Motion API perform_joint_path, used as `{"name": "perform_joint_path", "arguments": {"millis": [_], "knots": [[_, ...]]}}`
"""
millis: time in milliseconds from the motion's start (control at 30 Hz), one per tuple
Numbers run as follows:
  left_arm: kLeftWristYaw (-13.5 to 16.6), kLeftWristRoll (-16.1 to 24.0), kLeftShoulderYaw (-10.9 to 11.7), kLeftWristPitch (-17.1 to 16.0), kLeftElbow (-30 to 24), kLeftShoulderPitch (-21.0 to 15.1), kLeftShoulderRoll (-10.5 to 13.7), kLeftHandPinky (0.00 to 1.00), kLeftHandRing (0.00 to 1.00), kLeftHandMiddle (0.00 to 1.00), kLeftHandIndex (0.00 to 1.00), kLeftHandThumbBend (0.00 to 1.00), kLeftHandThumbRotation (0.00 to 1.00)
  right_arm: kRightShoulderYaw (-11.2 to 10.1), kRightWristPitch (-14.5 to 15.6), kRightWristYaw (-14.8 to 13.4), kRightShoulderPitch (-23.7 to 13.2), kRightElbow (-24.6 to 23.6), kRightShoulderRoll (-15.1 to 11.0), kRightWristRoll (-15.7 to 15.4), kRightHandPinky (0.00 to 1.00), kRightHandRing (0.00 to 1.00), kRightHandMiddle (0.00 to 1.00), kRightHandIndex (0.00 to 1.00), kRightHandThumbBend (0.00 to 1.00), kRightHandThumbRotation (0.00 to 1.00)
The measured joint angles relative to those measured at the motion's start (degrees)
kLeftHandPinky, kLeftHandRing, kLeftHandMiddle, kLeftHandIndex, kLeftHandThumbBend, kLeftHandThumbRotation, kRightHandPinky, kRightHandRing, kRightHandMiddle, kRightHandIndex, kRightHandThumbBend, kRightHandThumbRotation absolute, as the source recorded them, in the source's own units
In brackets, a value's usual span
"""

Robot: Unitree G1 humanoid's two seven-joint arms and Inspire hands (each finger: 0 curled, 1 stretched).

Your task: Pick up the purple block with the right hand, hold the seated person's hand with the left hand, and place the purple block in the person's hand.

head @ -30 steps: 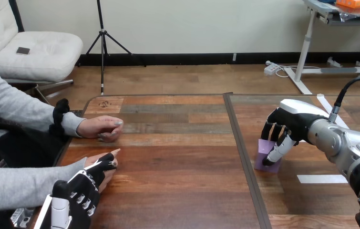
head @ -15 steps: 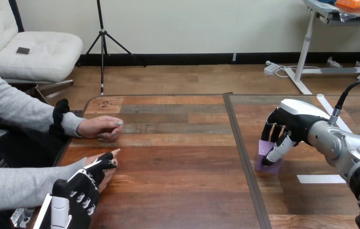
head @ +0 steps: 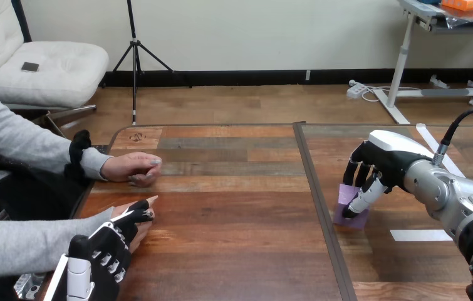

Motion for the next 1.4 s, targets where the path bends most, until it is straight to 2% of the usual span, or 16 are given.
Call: {"name": "perform_joint_path", "arguments": {"millis": [500,1100,1267,1400], "knots": [[-0.5,-0.2,0.0,0.0,0.0,0.0,0.0,1.0,0.98,0.89,0.68,0.76,1.0,0.0,-0.2,-0.2,0.1,0.0,0.1,0.2,0.39,0.44,0.49,0.49,0.73,0.0],[-1.3,0.2,0.0,0.0,-0.2,0.0,0.1,1.0,0.98,0.9,0.67,0.73,0.98,-1.0,-3.8,-0.5,1.2,0.0,-1.0,1.4,0.41,0.46,0.5,0.48,0.71,0.0],[-0.3,2.3,0.1,0.0,-1.4,0.0,0.4,0.96,0.93,0.87,0.66,0.71,0.86,-1.5,-5.5,0.0,1.4,-0.2,-1.2,2.1,0.41,0.46,0.5,0.48,0.72,0.0],[1.1,4.3,0.4,-1.0,-2.4,-0.3,0.8,0.81,0.84,0.81,0.65,0.67,0.77,-1.6,-6.6,0.7,1.4,-0.6,-1.3,2.4,0.41,0.46,0.5,0.48,0.71,0.0]]}}
